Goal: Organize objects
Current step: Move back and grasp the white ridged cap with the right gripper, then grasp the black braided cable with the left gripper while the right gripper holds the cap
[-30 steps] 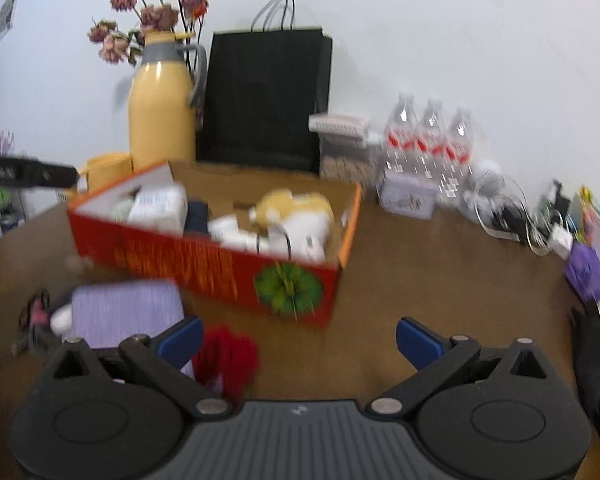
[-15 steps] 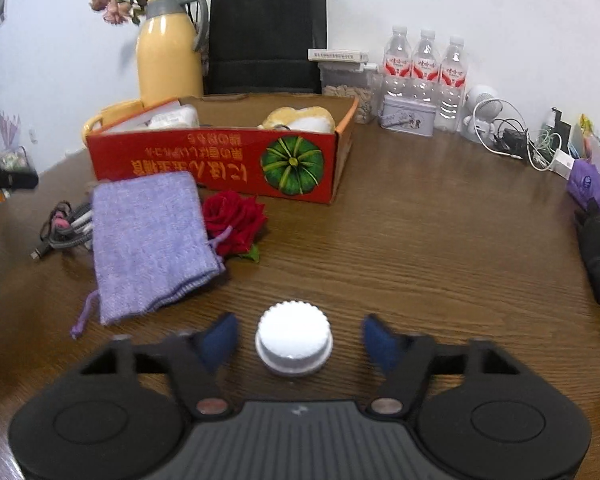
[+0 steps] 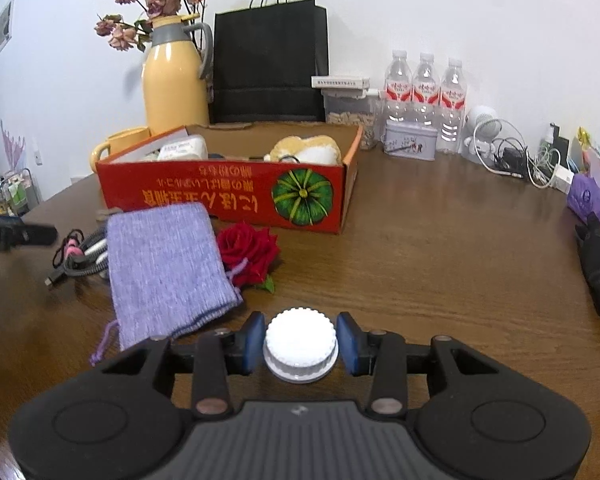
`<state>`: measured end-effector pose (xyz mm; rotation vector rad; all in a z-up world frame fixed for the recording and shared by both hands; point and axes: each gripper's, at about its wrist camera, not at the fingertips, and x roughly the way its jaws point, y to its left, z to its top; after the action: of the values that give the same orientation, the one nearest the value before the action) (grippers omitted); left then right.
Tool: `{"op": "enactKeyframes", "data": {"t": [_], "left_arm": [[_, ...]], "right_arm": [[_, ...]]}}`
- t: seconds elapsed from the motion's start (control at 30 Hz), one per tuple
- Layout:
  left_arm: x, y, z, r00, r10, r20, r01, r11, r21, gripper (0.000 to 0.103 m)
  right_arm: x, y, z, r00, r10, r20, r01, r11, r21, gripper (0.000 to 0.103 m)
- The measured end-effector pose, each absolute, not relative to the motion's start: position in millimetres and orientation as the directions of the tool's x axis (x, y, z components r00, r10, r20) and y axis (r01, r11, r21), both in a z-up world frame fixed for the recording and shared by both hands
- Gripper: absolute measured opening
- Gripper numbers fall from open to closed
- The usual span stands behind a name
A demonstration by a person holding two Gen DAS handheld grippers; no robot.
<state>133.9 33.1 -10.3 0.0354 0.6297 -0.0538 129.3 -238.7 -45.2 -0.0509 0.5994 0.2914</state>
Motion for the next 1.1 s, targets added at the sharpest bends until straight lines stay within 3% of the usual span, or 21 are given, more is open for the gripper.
{"op": "enactKeyframes", "data": {"t": [0.3,0.8,1.03,1.1], "left_arm": [[159,9,-32,0.765,-0.112,-0.634,0.191,0.980,0.056,0.103],[193,7,-39,0.761,-0.124,-0.637,0.237,0.967,0.095,0.103],[207,16,-44,0.728,-0.195,-0.658,0.247,0.969,-0.013,0.103],[207,20,-45,0.725,-0.219,-0.653,0.243,0.968,-0.055,0.099]], "right_arm": [[137,-224,-32,0.791,0.292,-0.537,-0.326,0.945,0.033,0.038],[149,-208,-34,0.775,0.311,-0.550,-0.354,0.935,0.029,0.038],[156,-207,-36,0.772,0.310,-0.555,-0.351,0.936,0.034,0.038],[157,-206,-37,0.773,0.309,-0.555,-0.349,0.937,0.036,0.038]]}}
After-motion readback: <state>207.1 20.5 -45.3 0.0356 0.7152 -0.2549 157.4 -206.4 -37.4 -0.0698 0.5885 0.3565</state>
